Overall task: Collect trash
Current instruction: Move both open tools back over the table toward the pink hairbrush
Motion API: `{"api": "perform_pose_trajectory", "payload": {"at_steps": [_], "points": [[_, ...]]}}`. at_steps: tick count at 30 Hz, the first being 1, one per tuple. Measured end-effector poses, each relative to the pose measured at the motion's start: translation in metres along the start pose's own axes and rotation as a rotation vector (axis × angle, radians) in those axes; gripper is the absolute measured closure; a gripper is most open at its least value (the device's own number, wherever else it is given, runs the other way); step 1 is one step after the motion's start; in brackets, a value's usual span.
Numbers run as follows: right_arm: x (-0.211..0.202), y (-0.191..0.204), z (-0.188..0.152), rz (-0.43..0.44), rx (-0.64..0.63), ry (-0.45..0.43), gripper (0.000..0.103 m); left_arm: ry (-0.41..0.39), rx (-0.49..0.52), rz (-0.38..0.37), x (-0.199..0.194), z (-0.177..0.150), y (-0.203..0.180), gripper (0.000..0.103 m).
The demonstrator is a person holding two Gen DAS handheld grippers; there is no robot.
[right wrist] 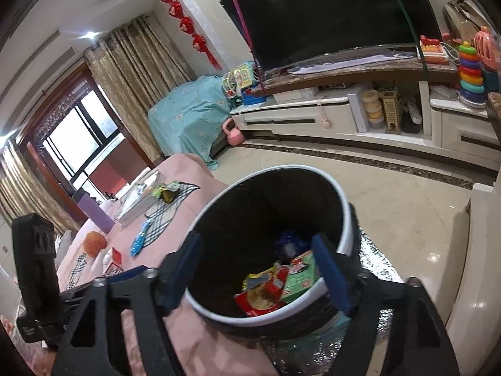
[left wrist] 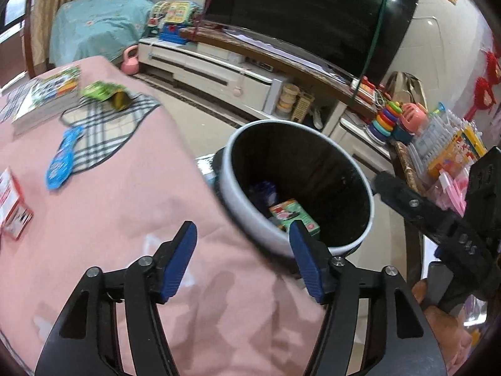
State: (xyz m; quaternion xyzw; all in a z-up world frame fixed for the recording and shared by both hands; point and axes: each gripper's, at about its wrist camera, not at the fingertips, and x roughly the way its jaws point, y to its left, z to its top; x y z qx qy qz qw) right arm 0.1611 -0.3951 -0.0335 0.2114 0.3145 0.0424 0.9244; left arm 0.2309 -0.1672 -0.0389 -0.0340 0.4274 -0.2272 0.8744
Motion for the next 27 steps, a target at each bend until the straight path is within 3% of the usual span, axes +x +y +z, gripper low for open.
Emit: {"api": "perform_pose_trajectory", "payload": {"at_steps": [3, 9, 27], "points": [[-0.003, 0.011, -0.005, 0.016, -0.013, -0.01, 0.011, 0.0, -0.035, 0.014, -0.008, -0.011, 0.016, 0.038], [-0.003, 0.033, -0.017, 0.045, -0.026, -0.007, 0.006, -0.012, -0.099, 0.045, -0.027, -0.032, 0.047, 0.038], [0.019, 0.087, -0.057, 0.124, -0.061, 0.096, 0.005, -0.06, -0.227, 0.168, -0.077, -0.084, 0.133, 0.034]]}}
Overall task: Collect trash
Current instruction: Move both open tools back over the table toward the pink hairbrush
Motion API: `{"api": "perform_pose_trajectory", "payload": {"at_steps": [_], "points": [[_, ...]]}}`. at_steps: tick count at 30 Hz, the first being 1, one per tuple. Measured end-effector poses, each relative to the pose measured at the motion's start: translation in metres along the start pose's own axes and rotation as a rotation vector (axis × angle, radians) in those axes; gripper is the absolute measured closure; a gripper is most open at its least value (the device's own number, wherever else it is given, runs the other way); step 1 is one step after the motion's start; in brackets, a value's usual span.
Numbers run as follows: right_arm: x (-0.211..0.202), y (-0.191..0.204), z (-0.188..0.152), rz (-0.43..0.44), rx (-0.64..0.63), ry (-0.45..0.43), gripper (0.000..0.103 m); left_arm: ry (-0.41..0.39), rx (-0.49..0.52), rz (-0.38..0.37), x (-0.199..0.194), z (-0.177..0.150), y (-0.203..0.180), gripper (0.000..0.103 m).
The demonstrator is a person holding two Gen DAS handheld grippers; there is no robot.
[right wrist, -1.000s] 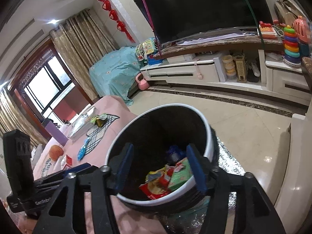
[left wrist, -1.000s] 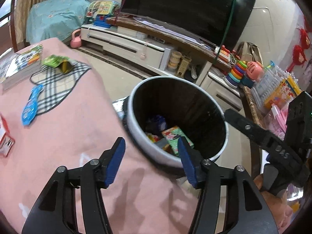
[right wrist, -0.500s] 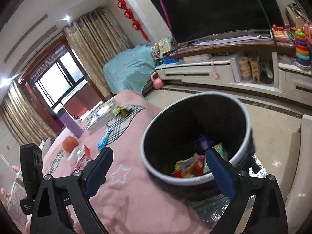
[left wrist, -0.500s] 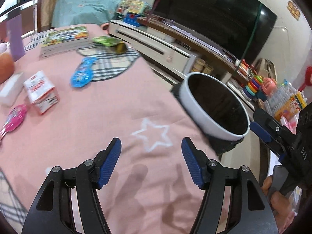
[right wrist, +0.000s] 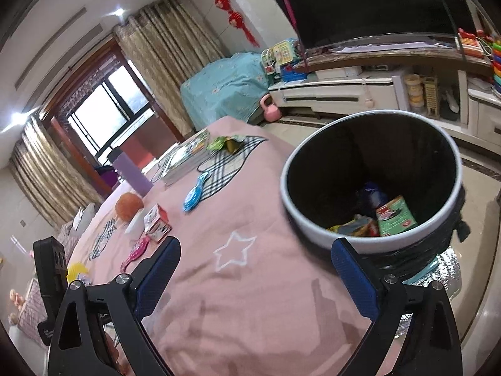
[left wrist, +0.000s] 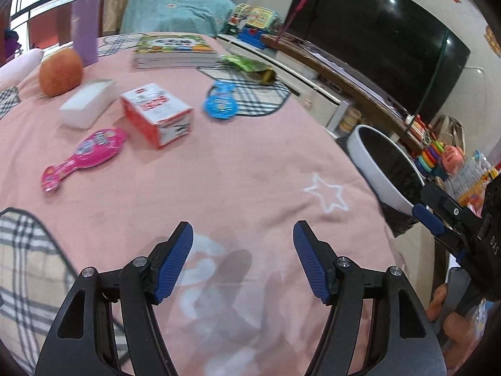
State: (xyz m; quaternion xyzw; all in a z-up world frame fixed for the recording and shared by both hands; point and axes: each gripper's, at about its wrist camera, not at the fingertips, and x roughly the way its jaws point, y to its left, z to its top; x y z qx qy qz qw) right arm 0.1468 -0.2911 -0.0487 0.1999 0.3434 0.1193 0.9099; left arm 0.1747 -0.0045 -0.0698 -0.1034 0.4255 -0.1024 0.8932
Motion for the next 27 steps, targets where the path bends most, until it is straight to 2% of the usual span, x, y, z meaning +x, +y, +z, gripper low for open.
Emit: {"api": "perform_pose_trajectory", "payload": {"at_steps": [27], "points": [[0.057, 0.078, -0.037, 0.06, -0.214, 0.175, 0.004, -0.008, -0.119, 0.095, -0.017, -0.011, 0.087, 0.029]]}}
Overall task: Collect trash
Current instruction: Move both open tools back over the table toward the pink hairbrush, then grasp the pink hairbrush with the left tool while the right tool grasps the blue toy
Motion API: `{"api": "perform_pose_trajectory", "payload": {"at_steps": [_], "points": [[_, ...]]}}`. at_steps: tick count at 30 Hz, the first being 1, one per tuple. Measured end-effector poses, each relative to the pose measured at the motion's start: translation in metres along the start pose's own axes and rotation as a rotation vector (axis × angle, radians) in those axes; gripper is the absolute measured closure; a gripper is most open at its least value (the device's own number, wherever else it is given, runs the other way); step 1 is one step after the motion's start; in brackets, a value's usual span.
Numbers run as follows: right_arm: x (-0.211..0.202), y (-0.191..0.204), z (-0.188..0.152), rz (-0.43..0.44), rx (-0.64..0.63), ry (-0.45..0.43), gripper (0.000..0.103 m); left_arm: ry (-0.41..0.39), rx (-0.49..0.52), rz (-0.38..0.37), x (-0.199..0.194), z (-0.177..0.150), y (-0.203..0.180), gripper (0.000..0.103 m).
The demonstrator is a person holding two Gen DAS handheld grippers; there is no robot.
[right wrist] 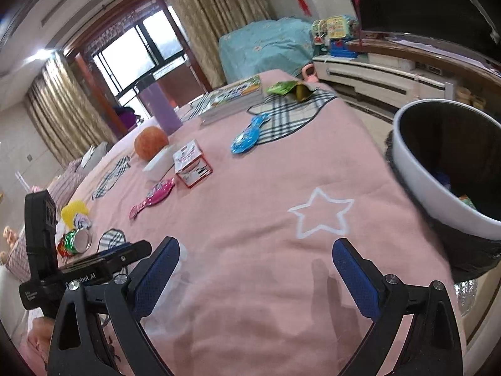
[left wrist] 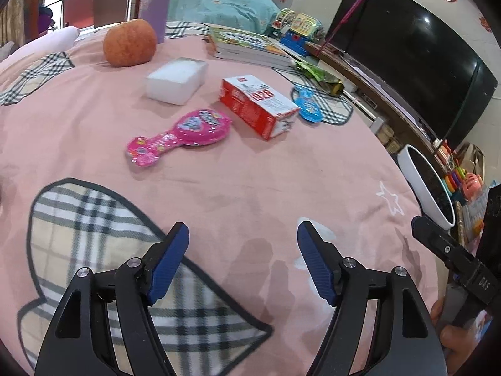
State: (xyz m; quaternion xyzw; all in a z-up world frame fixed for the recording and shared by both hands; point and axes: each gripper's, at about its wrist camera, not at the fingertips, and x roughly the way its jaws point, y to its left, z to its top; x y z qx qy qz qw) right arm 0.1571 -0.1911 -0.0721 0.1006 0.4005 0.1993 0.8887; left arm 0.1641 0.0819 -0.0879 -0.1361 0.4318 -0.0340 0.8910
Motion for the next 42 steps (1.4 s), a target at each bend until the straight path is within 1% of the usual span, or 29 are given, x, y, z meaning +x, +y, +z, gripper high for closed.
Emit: {"api": "perform_pose_trajectory", "payload": {"at_steps": [4, 11, 17, 23, 25, 27, 28, 31, 33, 35, 36, 38, 39, 40, 41, 42], "points": [[0.009, 0.009, 0.002, 0.01, -0.021, 0.019, 0.004, -0.006, 0.008, 0.024, -0.001, 0.006, 0.01, 0.029], [0.021, 0.014, 0.013, 0.008, -0.031, 0.029, 0.004, 0.0, 0.074, 0.078, 0.006, 0.027, 0.023, 0.029], [0.038, 0.008, 0.038, -0.012, 0.014, 0.024, 0.004, 0.019, 0.138, 0.126, 0.02, 0.047, 0.032, 0.029], [0.068, 0.006, 0.066, -0.033, 0.031, 0.032, 0.005, 0.044, 0.19, 0.144, 0.036, 0.061, 0.036, 0.029], [0.082, 0.005, 0.075, -0.045, 0.035, 0.039, 0.006, 0.05, 0.202, 0.146, 0.04, 0.063, 0.035, 0.029], [0.095, 0.004, 0.084, -0.063, 0.036, 0.042, 0.015, 0.056, 0.211, 0.145, 0.045, 0.064, 0.034, 0.029], [0.101, 0.004, 0.087, -0.074, 0.037, 0.044, 0.017, 0.057, 0.215, 0.142, 0.046, 0.064, 0.033, 0.029], [0.122, 0.005, 0.1, -0.089, 0.025, 0.059, 0.02, 0.056, 0.225, 0.136, 0.051, 0.066, 0.029, 0.03], [0.133, 0.006, 0.106, -0.11, 0.01, 0.068, 0.022, 0.055, 0.234, 0.128, 0.053, 0.066, 0.026, 0.034], [0.144, 0.007, 0.111, -0.119, 0.002, 0.083, 0.027, 0.051, 0.247, 0.124, 0.054, 0.067, 0.021, 0.043], [0.149, 0.008, 0.113, -0.131, -0.01, 0.088, 0.028, 0.05, 0.252, 0.12, 0.055, 0.067, 0.019, 0.045], [0.157, 0.013, 0.115, -0.158, -0.036, 0.099, 0.031, 0.046, 0.263, 0.113, 0.057, 0.068, 0.014, 0.056], [0.16, 0.015, 0.116, -0.172, -0.052, 0.104, 0.035, 0.045, 0.264, 0.108, 0.057, 0.069, 0.013, 0.061], [0.162, 0.018, 0.117, -0.183, -0.067, 0.108, 0.039, 0.045, 0.263, 0.101, 0.058, 0.07, 0.011, 0.07], [0.163, 0.02, 0.117, -0.192, -0.076, 0.109, 0.055, 0.046, 0.263, 0.091, 0.058, 0.071, 0.009, 0.079], [0.164, 0.021, 0.118, -0.202, -0.087, 0.11, 0.073, 0.048, 0.263, 0.084, 0.058, 0.071, 0.008, 0.083]]}}
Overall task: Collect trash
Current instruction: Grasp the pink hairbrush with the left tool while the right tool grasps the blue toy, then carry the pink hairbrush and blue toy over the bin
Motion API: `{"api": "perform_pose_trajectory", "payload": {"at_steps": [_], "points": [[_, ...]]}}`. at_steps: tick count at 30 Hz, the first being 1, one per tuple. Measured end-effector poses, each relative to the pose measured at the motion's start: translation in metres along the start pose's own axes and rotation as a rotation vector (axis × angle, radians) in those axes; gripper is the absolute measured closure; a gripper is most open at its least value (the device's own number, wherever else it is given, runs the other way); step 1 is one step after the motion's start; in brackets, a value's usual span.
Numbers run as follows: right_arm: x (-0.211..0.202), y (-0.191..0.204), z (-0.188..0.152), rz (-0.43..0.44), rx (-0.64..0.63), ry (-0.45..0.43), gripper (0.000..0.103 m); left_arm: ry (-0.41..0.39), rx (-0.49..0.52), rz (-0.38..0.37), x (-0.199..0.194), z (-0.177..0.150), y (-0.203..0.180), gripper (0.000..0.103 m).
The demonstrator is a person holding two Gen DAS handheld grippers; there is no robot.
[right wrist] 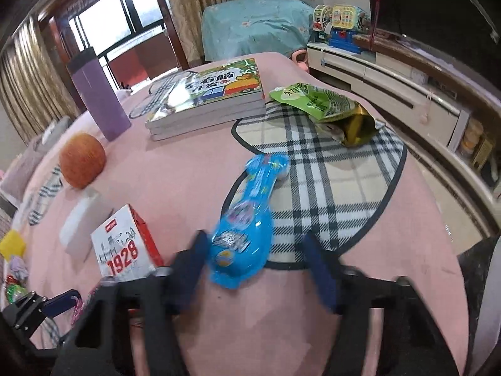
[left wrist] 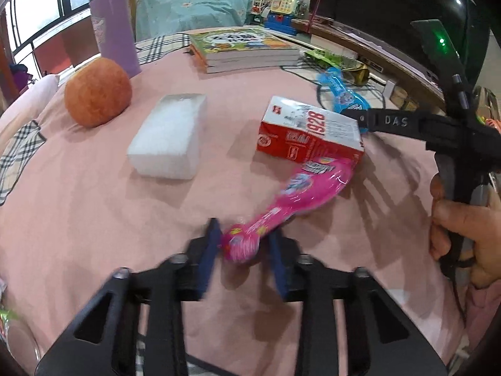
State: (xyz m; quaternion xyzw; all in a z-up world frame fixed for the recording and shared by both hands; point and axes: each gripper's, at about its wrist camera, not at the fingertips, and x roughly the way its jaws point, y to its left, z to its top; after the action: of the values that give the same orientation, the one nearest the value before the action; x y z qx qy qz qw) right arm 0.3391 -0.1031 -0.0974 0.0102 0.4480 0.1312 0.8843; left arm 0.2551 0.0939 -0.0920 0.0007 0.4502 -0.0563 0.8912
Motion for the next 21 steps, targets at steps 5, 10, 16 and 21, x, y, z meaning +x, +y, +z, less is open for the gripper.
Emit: {"api": "perform_pose_trajectory", "payload": {"at_steps": [5, 10, 16, 21], "points": [[-0.006, -0.001, -0.005, 0.026, -0.001, -0.003, 0.075, 0.005, 0.008, -0.048, -0.003, -0.002, -0.013, 0.098], [-0.023, -0.01, -0.019, 0.065, 0.013, -0.009, 0.089, 0.015, 0.011, -0.108, -0.008, -0.007, -0.028, 0.101], [-0.048, -0.024, -0.04, 0.093, 0.032, -0.014, 0.089, 0.03, -0.019, -0.197, -0.018, -0.016, -0.04, 0.101], [-0.068, -0.032, -0.06, 0.121, 0.038, -0.015, 0.089, 0.047, -0.045, -0.233, -0.023, -0.025, -0.048, 0.101]]}}
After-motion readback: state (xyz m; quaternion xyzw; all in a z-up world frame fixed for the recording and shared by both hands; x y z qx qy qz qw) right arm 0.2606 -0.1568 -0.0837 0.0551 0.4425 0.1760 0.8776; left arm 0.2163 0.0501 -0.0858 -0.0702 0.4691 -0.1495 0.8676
